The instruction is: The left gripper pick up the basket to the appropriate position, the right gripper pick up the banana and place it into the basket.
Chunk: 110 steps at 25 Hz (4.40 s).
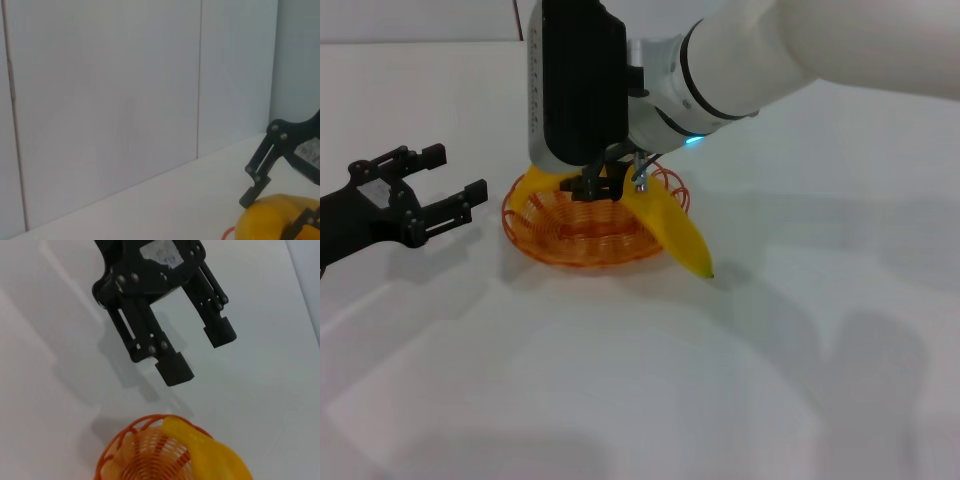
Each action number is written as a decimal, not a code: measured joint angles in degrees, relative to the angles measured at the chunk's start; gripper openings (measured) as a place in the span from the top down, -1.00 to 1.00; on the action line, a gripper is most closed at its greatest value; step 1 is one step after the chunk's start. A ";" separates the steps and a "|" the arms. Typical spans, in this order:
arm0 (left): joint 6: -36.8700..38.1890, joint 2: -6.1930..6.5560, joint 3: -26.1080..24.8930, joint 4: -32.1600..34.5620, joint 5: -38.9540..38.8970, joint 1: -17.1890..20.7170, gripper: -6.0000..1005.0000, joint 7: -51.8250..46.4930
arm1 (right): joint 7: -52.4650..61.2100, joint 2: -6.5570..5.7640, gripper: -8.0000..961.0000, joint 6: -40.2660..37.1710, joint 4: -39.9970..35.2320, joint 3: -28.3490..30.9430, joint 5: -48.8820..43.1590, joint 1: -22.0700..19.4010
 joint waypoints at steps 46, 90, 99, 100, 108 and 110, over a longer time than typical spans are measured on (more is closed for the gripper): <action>-0.79 -0.04 -0.01 -0.35 -0.05 0.68 -0.50 0.66 | -20.61 -0.59 -0.78 -17.20 -16.85 25.38 17.44 -22.38; -0.79 0.24 1.12 2.39 9.18 1.57 -0.50 -2.26 | -41.34 -1.18 -0.78 -25.77 12.17 51.50 27.50 -23.99; -1.32 0.23 0.93 2.45 10.50 1.50 -0.50 -2.28 | -43.21 -1.46 -0.78 -24.31 15.44 51.57 27.48 -24.00; -1.32 0.23 0.93 2.44 10.52 1.48 -0.50 -2.28 | -43.49 -1.49 -0.78 -23.94 15.99 51.58 27.48 -24.00; -2.62 0.22 1.45 2.05 10.66 1.61 -0.50 -2.28 | -44.29 -1.99 -0.78 -23.06 18.75 52.35 27.46 -24.01; -2.67 0.22 1.54 2.04 10.84 1.61 -0.50 -2.33 | -44.31 -2.04 -0.78 -22.97 18.83 52.37 27.24 -24.07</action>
